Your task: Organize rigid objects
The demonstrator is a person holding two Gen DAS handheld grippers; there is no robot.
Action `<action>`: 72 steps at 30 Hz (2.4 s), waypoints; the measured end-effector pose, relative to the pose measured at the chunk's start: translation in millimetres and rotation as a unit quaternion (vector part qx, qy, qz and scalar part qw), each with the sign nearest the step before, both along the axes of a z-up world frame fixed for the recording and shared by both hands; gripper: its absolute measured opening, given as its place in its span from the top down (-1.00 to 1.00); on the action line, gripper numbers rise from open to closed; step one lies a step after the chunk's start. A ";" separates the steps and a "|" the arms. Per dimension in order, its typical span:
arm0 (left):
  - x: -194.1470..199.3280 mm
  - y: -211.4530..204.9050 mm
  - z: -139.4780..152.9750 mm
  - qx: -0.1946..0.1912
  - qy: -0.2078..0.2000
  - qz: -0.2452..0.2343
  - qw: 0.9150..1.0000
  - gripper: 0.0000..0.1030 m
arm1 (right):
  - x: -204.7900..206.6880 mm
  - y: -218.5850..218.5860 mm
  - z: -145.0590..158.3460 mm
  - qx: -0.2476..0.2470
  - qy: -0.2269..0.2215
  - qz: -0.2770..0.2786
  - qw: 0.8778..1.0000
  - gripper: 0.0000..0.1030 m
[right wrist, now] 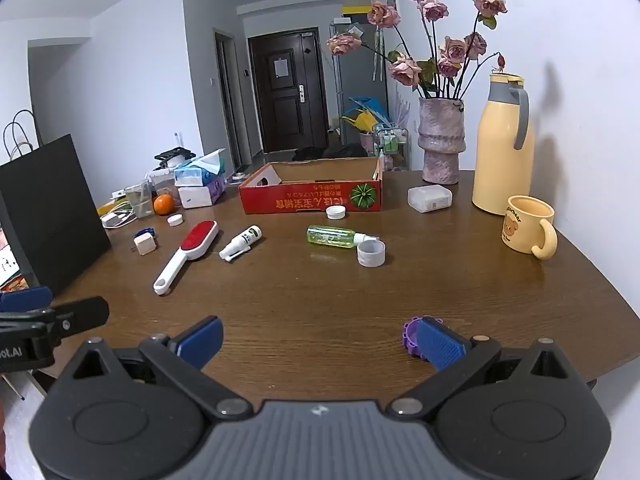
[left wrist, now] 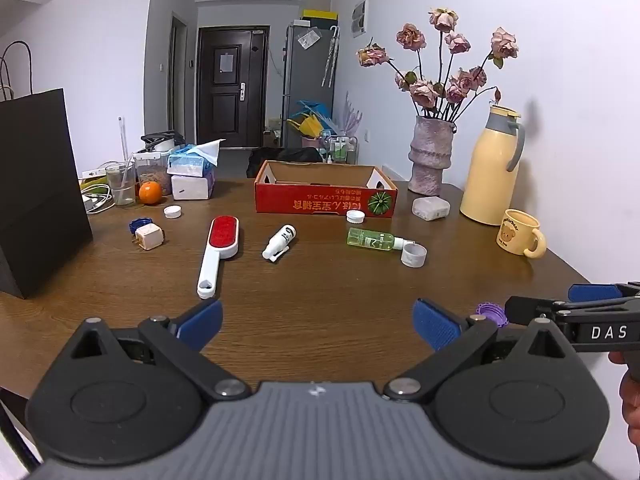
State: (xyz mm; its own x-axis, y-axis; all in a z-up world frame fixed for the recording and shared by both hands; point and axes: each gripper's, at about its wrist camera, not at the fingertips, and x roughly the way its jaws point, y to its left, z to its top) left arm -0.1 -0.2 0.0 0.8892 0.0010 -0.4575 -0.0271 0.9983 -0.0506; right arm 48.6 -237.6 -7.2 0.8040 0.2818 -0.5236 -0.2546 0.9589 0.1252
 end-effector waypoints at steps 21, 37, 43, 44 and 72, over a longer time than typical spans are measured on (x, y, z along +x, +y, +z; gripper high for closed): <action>0.0 0.0 -0.4 0.000 0.002 0.000 1.000 -1.00 | -0.6 1.1 -0.4 -0.004 -0.003 0.001 1.000 -1.00; 1.6 -4.2 4.4 -0.001 -0.001 0.000 1.000 -1.00 | -1.3 2.9 -1.1 -0.005 -0.004 0.002 1.000 -1.00; 3.0 -9.2 6.5 -0.001 -0.003 -0.001 1.000 -1.00 | -2.2 2.5 1.9 -0.004 -0.005 0.002 1.000 -1.00; 2.5 -10.2 7.3 -0.001 -0.003 0.000 1.000 -1.00 | -2.2 2.3 2.1 -0.004 -0.005 0.002 1.000 -1.00; 0.1 -7.4 8.7 -0.007 -0.006 0.000 1.000 -1.00 | -2.6 3.6 2.6 -0.009 -0.010 0.002 1.000 -1.00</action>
